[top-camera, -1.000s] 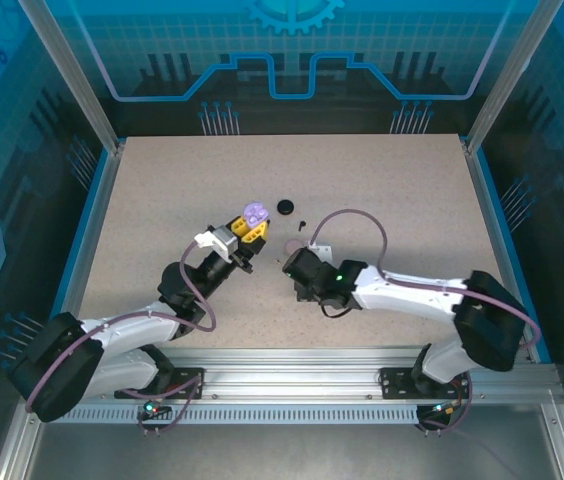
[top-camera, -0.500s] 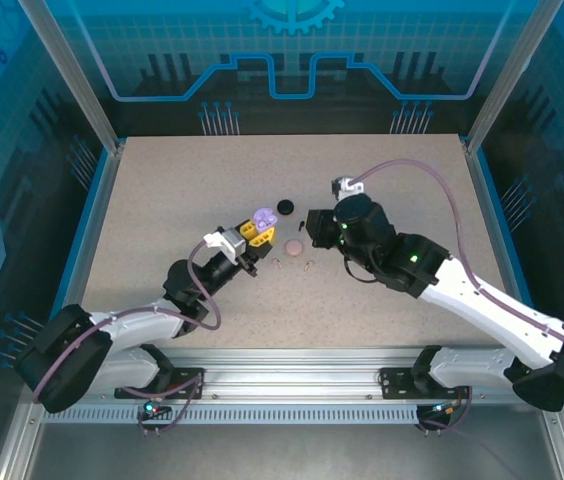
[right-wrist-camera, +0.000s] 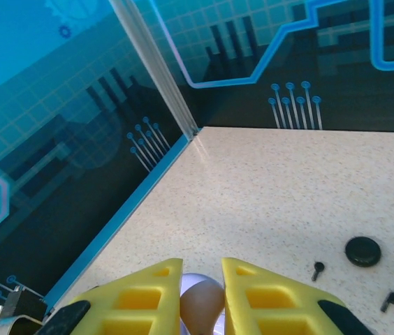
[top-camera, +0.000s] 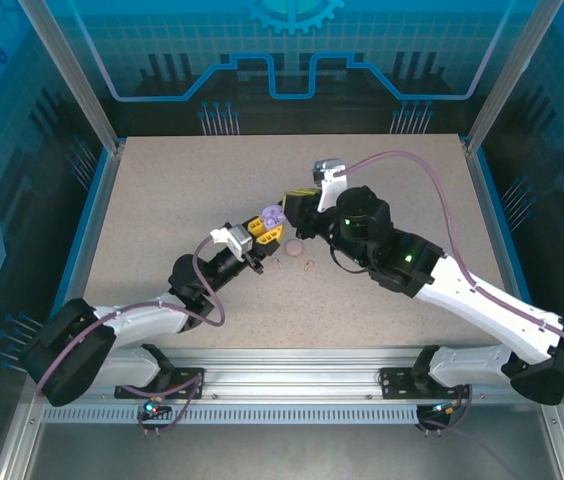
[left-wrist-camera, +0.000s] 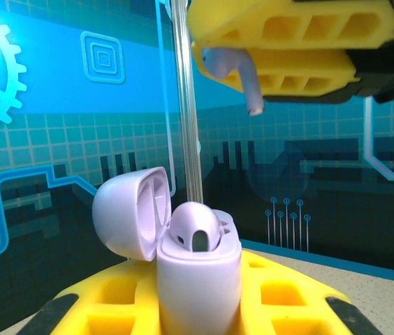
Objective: Insert the wireless bluetooth earbuds into the charging case
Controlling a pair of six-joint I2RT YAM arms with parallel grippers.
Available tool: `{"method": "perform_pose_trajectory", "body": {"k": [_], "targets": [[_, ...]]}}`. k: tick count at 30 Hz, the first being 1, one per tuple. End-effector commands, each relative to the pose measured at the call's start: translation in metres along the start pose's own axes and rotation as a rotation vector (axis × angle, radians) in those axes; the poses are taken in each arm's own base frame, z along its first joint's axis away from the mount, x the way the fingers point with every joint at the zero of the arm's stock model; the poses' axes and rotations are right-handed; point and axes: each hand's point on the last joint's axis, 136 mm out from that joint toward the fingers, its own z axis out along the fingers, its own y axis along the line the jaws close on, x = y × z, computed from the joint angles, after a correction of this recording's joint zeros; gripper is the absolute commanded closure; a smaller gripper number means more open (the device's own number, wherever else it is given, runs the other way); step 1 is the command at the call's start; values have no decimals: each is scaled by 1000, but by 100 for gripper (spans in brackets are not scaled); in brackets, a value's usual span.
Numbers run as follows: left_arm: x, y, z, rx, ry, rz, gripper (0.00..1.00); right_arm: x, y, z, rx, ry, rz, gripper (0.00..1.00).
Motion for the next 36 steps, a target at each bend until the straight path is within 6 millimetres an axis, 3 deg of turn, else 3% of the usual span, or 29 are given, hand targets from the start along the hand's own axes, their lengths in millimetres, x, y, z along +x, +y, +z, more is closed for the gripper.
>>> {"method": "perform_pose_trajectory", "body": {"k": [1,21,36], "targets": [[-13,-6,6,28,-41,-19,100,-7,16,6,-62,-78,-27,81],[-18,-5,8,26,-51,-15,100,23,9,22,-46,-61,-12,83],[-21,-4,8,19,-54,-3,100,42,-3,16,-30,-35,-2,87]]}}
